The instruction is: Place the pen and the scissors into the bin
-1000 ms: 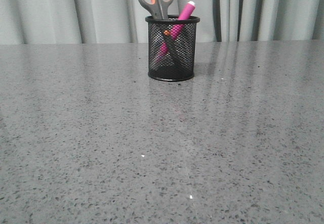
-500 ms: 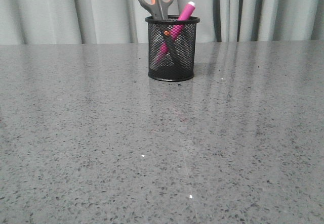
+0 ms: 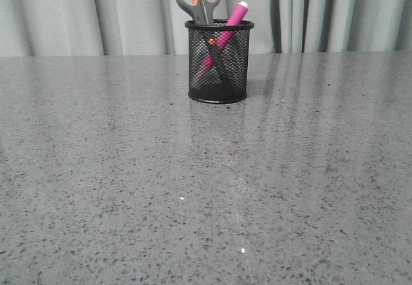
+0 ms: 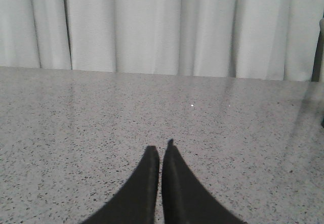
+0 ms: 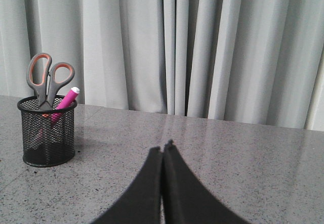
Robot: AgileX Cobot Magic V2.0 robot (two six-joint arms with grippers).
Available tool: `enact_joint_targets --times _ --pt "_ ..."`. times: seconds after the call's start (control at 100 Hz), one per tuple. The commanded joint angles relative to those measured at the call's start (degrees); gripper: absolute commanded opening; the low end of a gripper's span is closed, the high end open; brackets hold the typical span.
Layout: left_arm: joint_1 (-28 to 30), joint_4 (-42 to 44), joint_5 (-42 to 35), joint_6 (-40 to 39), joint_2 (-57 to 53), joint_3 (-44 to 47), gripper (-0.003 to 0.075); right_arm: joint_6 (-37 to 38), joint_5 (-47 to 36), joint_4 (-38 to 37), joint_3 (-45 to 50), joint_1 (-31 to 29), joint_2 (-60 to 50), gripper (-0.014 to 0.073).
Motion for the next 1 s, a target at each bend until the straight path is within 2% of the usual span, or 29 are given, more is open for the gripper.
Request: enact_joint_targets --times 0.0,0.44,0.64,0.84,0.99 --pt "0.15 -0.57 -4.5 -0.56 -1.9 2.48 -0.0019 -0.35 -3.89 0.07 -1.51 -0.23 -0.59 -0.0069" --pt "0.15 -0.57 -4.5 -0.56 -1.9 2.48 -0.0019 -0.45 -4.01 0.07 -0.46 -0.36 -0.59 -0.0069" --pt "0.15 -0.57 -4.5 -0.56 -1.9 2.48 -0.0019 -0.45 -4.78 6.08 5.89 -4.13 -0.59 -0.0069" --pt "0.15 -0.57 -4.5 -0.56 -1.9 2.48 -0.0019 -4.14 -10.55 8.86 11.24 -8.2 -1.11 -0.0069" --pt "0.15 -0.57 -4.5 -0.56 -1.9 2.48 -0.0019 -6.07 -7.0 8.86 11.11 -8.34 -1.11 -0.0069"
